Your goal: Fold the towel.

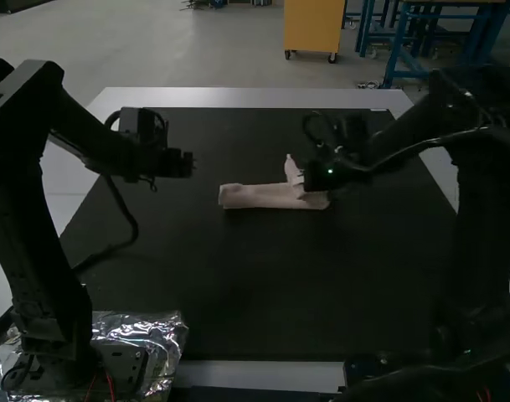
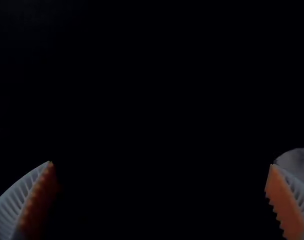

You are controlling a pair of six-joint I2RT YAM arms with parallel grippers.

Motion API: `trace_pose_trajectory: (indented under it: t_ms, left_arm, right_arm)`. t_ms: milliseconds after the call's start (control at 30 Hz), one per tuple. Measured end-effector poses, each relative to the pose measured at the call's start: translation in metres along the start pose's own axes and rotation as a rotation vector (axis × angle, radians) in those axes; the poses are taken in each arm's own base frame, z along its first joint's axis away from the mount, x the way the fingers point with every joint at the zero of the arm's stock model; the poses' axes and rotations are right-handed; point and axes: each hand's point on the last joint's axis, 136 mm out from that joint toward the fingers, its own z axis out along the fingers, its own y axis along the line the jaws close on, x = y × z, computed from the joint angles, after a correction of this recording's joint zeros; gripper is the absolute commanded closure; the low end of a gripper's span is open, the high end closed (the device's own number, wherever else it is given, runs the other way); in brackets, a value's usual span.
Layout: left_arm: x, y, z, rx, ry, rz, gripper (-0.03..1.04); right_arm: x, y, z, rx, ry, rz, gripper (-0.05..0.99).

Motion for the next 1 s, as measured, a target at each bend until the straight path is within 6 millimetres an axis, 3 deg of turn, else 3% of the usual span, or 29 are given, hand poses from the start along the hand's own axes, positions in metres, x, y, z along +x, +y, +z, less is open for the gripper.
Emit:
trace_pose_trajectory:
  t_ms: [233, 633, 1000]
  left_arm:
    - [0.007, 0.004, -0.005, -0.021, -0.019, -0.001, 0.04]
    - [-0.003, 0.021, -0.013, -0.058, -0.055, -0.017, 0.04]
    - [-0.001, 0.023, -0.013, -0.063, -0.051, -0.02, 0.04]
  right_arm:
    - [-0.015, 0.021, 0.025, -0.043, -0.014, -0.036, 0.96]
    - [-0.015, 0.053, 0.067, -0.1, 0.013, -0.066, 0.96]
    - [-0.032, 0.087, 0.084, -0.147, -0.011, -0.077, 0.95]
